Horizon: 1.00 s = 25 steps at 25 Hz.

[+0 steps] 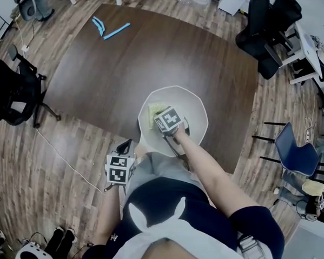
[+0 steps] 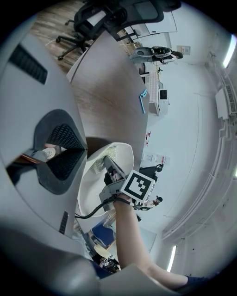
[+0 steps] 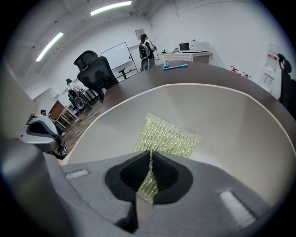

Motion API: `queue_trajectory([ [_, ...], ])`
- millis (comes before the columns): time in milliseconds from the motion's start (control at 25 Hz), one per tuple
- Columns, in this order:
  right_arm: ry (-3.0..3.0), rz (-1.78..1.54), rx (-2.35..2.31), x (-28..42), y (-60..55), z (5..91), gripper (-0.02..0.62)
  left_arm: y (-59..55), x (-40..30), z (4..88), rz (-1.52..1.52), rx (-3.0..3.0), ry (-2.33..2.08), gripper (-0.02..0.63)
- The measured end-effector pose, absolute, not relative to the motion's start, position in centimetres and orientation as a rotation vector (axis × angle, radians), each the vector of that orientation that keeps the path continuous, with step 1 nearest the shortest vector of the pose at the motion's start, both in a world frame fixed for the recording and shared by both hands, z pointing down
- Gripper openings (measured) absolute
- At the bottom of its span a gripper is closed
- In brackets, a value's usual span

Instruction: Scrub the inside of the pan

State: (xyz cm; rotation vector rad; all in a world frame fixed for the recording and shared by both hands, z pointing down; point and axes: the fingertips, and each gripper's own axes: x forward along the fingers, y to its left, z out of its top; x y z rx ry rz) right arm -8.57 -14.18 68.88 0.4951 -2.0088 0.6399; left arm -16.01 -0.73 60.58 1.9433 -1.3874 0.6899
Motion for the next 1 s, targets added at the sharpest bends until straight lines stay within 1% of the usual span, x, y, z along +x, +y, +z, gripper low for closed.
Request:
queue_trajectory([
  [800, -2.019, 0.589, 0.751, -6.4, -17.5, 69.2, 0.015, -0.4, -16.2, 61.0, 0.716, 1.944, -1.374, 0.003],
  [1000, -2.010, 0.511, 0.764, -6.0, -18.4, 68.8, 0.015, -0.3, -16.1, 61.0, 0.719, 1.943, -1.371, 0.003],
])
